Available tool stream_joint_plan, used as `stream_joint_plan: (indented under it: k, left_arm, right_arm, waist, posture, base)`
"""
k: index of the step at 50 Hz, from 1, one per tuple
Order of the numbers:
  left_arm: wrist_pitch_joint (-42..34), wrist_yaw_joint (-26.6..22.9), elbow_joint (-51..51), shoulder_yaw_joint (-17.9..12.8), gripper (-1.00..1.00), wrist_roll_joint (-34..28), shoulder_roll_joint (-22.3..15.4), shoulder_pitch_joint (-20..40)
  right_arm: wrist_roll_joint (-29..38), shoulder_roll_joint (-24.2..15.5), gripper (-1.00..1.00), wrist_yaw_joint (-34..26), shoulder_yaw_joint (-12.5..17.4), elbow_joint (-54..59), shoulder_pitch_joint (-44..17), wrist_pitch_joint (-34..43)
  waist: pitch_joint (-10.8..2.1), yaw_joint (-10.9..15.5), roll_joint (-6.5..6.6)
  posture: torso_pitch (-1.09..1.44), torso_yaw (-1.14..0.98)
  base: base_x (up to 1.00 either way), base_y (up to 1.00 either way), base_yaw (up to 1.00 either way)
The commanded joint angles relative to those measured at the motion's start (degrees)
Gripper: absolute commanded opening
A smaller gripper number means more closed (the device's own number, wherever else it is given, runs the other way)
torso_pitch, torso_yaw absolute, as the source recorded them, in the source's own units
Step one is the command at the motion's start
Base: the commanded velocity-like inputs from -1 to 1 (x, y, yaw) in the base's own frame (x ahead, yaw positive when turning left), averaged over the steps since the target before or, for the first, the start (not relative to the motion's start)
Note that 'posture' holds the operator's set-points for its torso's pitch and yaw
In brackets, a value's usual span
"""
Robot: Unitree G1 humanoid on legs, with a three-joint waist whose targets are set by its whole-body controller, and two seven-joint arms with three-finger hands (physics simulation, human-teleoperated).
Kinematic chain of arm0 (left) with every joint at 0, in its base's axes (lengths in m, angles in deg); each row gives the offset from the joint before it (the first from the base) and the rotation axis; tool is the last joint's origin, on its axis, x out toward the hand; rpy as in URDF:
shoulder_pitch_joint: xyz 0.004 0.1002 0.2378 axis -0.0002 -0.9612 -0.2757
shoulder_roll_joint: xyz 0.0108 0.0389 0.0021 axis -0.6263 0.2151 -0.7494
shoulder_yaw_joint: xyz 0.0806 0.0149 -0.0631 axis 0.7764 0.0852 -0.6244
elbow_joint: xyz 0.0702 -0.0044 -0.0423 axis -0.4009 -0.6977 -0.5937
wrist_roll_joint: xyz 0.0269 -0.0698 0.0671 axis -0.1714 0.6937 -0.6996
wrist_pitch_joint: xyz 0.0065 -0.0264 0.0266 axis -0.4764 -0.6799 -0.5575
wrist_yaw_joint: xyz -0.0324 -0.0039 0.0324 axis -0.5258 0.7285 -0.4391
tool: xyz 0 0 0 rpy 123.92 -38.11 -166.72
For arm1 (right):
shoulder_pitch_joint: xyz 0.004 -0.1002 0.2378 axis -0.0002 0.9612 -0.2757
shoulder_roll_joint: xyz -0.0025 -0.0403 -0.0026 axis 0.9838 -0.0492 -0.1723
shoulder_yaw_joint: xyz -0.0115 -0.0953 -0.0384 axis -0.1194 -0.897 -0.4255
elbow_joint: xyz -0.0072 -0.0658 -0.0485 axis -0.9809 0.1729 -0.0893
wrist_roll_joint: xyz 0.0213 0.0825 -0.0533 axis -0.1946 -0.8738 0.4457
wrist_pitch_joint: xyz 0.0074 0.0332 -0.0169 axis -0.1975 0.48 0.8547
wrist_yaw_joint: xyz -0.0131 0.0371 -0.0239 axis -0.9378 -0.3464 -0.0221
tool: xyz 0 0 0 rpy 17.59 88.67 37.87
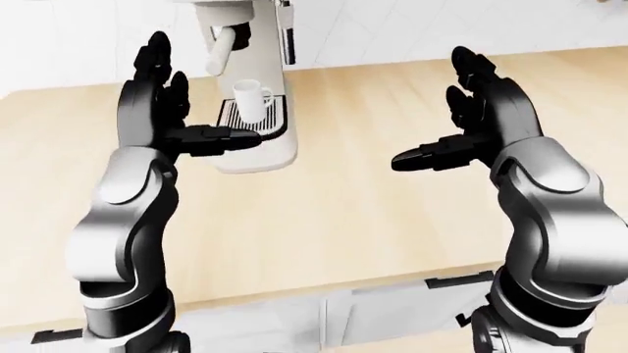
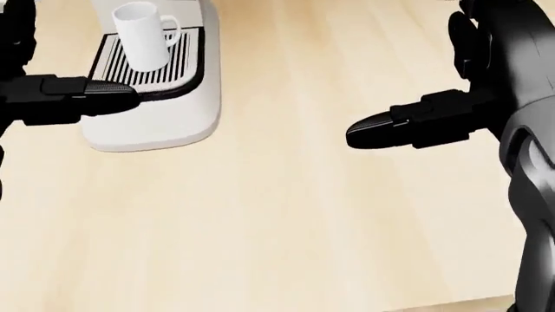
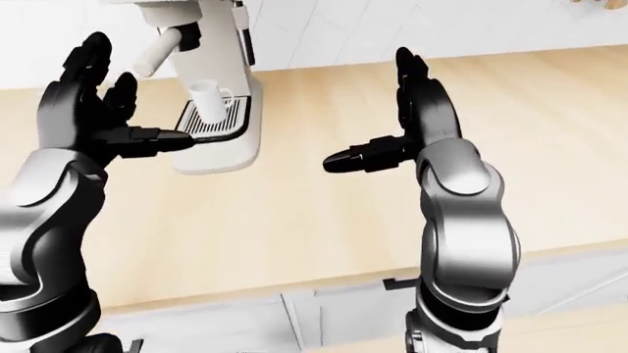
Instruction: Press the button on the coffee machine to serve coffee.
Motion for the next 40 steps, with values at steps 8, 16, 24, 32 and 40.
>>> stream_joint_plan:
  k: [8,16,24,32,40]
  left_arm:
    - [1.8,0.2,2.7,-0.5,1.0,-0.7,-0.5,0.6]
    - [0.8,1.1,4.7,1.2,1.0,-7.6,1.0,0.6]
    - [1.1,-0.4,4.4,0.9,1.0,-8.0,1.6,0.2]
    - [0.5,-0.9,4.9,1.1,1.0,-8.1,1.9,0.3]
    - [-0.1,-1.4,5.4,0.9,1.0,-8.2,1.7,0.6]
  right_arm:
    - [0.9,0.0,1.0,-0.5,0.4,-1.3,-1.4,-1.9]
    - [0.7,0.0,1.0,-0.5,0.7,-2.2,-1.6,-0.9]
    - [0.5,0.2,1.0,-0.4,0.6,-1.7,-1.6,-1.5]
    - [0.6,0.0,1.0,-0.4,0.4,-1.6,-1.9,-1.2]
    - [0.9,0.0,1.0,-0.5,0.1,-1.4,-2.4,-0.9]
  waist:
    - [-2.75,1.2,-2.38]
    - [-3.53,1.8,-2.72]
    - [-6.03,1.6,-2.37]
    - [-9.06,1.5,-2.3]
    - [-12.48,1.3,-2.19]
  posture:
    - [0.0,0.0]
    - [-0.03,0.0]
    - [-0.11,0.0]
    - [-0.19,0.0]
    - [-0.27,0.0]
  base:
    - [0.0,0.0,0.0]
    - [0.0,0.0,0.0]
    - [0.0,0.0,0.0]
    - [0.0,0.0,0.0]
    - [0.0,0.0,0.0]
